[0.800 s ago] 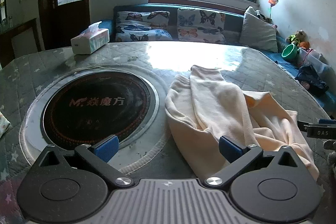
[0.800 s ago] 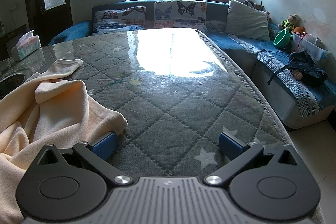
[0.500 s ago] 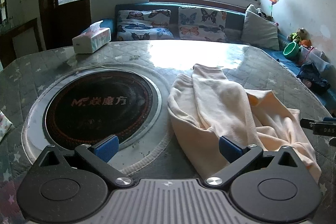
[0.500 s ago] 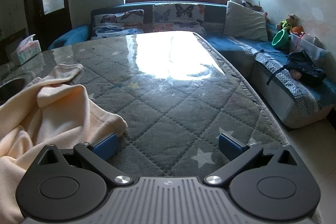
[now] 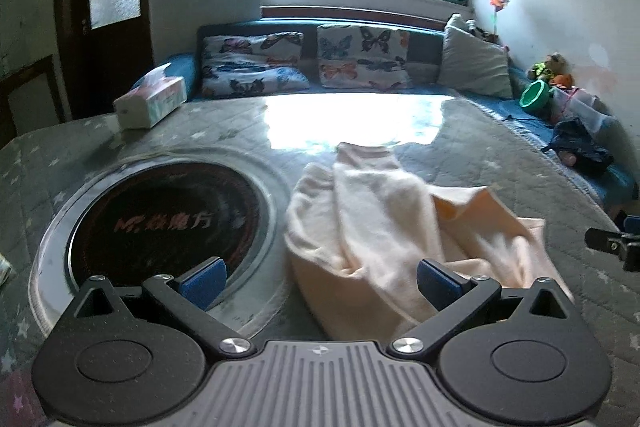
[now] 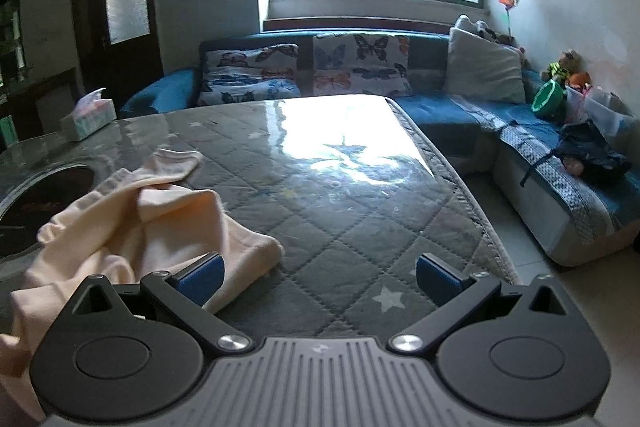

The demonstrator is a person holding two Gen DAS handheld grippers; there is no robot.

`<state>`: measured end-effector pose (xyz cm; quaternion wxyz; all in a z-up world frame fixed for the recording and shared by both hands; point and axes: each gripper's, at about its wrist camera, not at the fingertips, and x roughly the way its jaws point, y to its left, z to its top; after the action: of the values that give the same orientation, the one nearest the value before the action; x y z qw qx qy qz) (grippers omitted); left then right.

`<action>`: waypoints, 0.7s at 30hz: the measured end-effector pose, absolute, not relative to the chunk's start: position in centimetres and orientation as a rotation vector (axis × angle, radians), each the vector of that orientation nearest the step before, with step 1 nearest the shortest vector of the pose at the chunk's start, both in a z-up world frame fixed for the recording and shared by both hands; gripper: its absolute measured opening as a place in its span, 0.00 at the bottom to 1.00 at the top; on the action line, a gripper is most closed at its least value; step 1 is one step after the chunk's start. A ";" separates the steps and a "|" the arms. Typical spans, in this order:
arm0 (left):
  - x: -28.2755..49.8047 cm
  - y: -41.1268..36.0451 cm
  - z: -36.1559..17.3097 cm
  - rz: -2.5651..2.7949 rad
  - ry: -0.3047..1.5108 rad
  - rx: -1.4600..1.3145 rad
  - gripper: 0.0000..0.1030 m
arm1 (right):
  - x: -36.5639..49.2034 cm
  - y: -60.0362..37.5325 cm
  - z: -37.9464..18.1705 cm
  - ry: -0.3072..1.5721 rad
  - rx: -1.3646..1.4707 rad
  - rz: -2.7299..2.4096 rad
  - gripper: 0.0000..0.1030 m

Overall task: Fold clothes
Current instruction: 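Move both tools toward the crumpled cream sweatshirt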

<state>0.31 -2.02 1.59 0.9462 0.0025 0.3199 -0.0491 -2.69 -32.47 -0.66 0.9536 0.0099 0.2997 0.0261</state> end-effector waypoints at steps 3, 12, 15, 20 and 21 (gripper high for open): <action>0.4 -2.7 1.8 -0.122 0.649 0.011 1.00 | -3.1 -31.9 -0.2 0.603 0.014 0.076 1.00; 1.2 -5.0 1.9 -0.205 0.652 0.046 0.99 | -4.1 -30.6 -0.2 0.629 0.035 0.143 1.00; 1.7 -5.5 1.7 -0.223 0.660 0.049 0.97 | -4.3 -30.1 -0.4 0.644 0.036 0.157 1.00; 2.5 -5.8 1.7 -0.237 0.666 0.040 0.97 | -4.1 -29.8 -0.5 0.670 0.055 0.174 1.00; 2.6 -5.9 1.8 -0.238 0.665 0.043 0.97 | -4.1 -29.7 -0.6 0.676 0.058 0.181 1.00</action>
<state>2.63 -5.89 1.77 0.9381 0.0211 0.3254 -0.1167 -4.07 -29.71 -0.59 0.9389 0.0285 0.3313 0.0886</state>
